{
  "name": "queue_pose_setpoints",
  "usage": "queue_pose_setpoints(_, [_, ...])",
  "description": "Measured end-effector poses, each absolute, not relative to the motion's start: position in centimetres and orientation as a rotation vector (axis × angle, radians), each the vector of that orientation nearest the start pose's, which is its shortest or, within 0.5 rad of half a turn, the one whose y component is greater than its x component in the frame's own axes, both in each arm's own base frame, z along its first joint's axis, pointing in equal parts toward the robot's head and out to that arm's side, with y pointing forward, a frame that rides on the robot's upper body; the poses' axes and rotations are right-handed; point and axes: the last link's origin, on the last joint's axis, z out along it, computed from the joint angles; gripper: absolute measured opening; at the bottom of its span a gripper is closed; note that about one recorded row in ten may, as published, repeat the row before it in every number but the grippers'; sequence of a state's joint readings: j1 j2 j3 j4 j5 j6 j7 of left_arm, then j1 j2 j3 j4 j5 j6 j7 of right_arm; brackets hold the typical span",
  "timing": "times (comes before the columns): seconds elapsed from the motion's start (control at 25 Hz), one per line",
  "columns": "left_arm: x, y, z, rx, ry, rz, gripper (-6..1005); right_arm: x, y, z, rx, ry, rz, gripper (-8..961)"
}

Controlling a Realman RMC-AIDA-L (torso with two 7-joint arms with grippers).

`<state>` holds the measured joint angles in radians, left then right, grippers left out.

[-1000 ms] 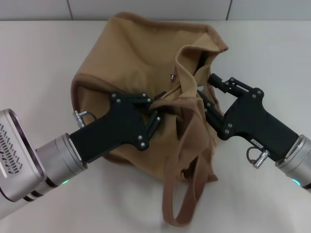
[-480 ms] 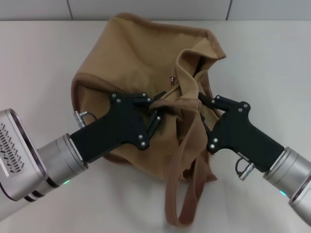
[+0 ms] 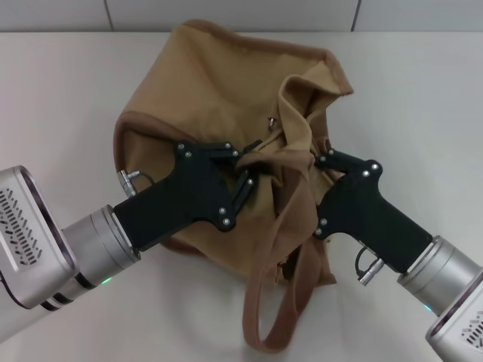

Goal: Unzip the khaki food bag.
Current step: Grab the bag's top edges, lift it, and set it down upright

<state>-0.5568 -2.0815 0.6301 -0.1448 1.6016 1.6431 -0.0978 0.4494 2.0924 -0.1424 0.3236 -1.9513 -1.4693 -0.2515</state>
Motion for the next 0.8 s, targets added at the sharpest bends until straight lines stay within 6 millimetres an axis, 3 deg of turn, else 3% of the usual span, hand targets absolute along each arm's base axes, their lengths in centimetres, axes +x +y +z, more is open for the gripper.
queue_pose_setpoints(0.32, [-23.78, 26.32, -8.11, -2.302, 0.093, -1.069, 67, 24.02, 24.07, -9.86, -2.072, -0.109, 0.899, 300])
queue_pose_setpoints(0.56, [-23.70, 26.36, -8.29, -2.311, 0.090, -1.064, 68, 24.09, 23.99, -9.84, -2.069, -0.107, 0.897, 221])
queue_pose_setpoints(0.8, [-23.60, 26.32, -8.34, -2.311, 0.088, -1.071, 69, 24.11, 24.00, -9.82, -2.068, -0.107, 0.896, 80])
